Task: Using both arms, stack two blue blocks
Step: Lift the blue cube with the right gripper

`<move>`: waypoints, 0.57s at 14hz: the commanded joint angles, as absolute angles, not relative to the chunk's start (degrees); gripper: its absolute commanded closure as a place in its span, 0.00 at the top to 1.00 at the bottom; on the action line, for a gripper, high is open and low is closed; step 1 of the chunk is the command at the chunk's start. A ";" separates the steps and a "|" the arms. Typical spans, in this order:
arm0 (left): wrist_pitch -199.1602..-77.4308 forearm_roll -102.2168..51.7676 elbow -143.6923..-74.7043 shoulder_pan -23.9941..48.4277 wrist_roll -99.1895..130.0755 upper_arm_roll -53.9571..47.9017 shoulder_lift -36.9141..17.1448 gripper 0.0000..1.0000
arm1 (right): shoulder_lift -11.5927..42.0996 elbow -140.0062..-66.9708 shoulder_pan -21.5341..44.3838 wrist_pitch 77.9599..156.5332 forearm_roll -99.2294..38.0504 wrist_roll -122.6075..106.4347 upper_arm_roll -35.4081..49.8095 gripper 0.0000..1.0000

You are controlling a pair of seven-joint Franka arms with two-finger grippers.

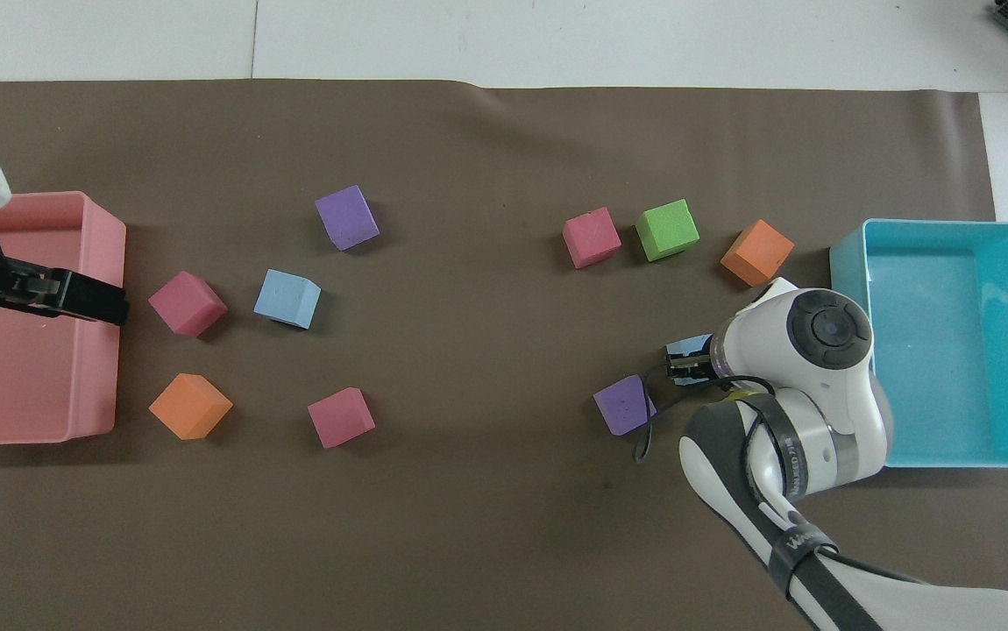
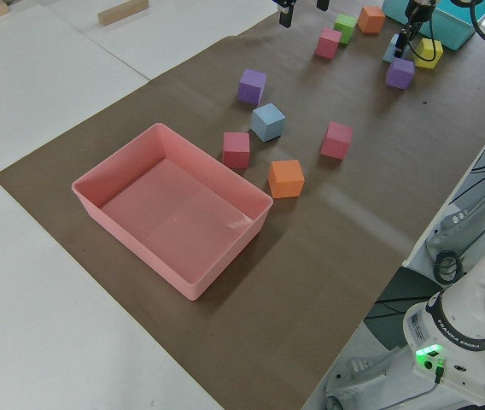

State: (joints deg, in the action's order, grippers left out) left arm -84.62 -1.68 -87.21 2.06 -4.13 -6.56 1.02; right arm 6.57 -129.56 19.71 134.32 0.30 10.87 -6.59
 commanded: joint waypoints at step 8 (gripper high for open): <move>-85.08 -1.14 -87.98 2.64 -4.39 -6.24 2.02 1.00 | 6.15 -122.37 19.42 127.30 -2.28 11.07 -6.33 0.00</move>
State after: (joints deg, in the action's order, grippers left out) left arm -84.62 -1.68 -87.21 2.06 -4.13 -6.57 1.02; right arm 6.47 -126.94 19.75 132.49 0.03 10.88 -6.58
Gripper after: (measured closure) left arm 0.000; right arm 0.414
